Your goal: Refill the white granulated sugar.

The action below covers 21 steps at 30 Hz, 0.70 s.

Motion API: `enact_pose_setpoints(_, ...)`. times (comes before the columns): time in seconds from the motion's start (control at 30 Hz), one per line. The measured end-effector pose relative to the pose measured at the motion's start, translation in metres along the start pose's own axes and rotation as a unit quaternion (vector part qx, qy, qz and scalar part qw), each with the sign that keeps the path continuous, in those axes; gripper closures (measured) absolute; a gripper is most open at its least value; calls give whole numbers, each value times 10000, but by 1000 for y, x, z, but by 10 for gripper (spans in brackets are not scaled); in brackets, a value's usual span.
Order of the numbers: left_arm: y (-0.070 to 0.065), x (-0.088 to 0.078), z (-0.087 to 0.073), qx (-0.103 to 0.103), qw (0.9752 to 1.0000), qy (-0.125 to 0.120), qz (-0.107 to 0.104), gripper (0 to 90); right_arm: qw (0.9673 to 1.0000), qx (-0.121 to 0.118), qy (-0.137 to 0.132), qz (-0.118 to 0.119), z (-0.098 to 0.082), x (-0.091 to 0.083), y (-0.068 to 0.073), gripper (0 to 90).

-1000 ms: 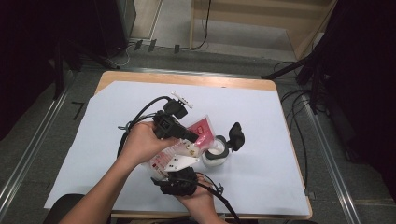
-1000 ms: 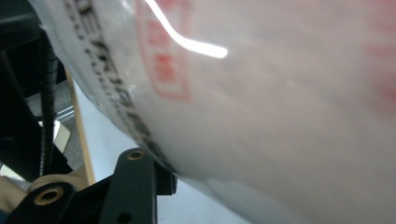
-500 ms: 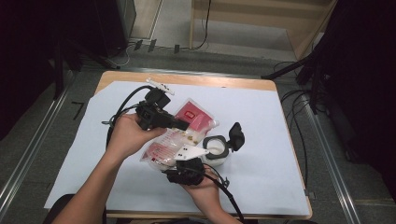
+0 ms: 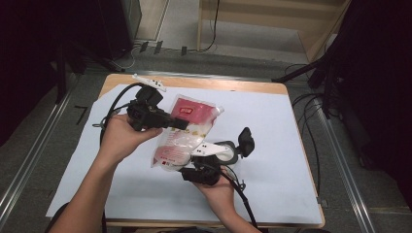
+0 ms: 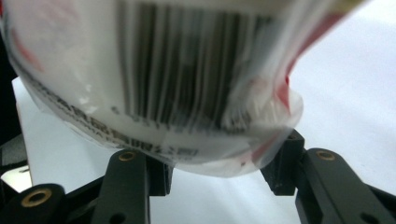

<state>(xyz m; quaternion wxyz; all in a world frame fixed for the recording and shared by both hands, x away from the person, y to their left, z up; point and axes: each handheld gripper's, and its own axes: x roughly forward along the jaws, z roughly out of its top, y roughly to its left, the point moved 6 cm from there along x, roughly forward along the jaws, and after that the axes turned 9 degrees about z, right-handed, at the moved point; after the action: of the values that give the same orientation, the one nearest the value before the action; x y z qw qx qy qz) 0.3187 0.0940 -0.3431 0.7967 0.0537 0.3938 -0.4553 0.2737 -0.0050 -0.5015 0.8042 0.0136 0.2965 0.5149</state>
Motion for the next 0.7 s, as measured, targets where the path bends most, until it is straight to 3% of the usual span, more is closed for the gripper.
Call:
enact_pose_setpoints(0.03, -1, -1, 0, 88, 9999, 15, 86, 900, 10000, 34, -4, -3, 0, -1, 0, 529)
enact_pose_setpoints(0.2, -6, -10, -2, 335, 9994, 56, 93, 900, 10000, 17, 20, -69, 2, -5, -5, 533)
enact_pose_setpoints(0.33, -6, -19, -5, 531, 9984, 45, 186, 900, 9997, 220, -15, -35, 3, -9, -11, 552)
enact_pose_setpoints(0.43, -7, -19, -4, 543, 9982, -8, 241, 900, 9995, 283, -31, 134, 4, -9, -11, 547)
enact_pose_setpoints(0.57, -8, -17, -2, 527, 9983, -16, 250, 900, 9998, -52, 205, 15, 1, -6, -9, 539)
enact_pose_setpoints(0.7, -2, -25, -1, 394, 9986, -157, 307, 900, 9992, -60, 389, 110, -2, -4, -7, 533)
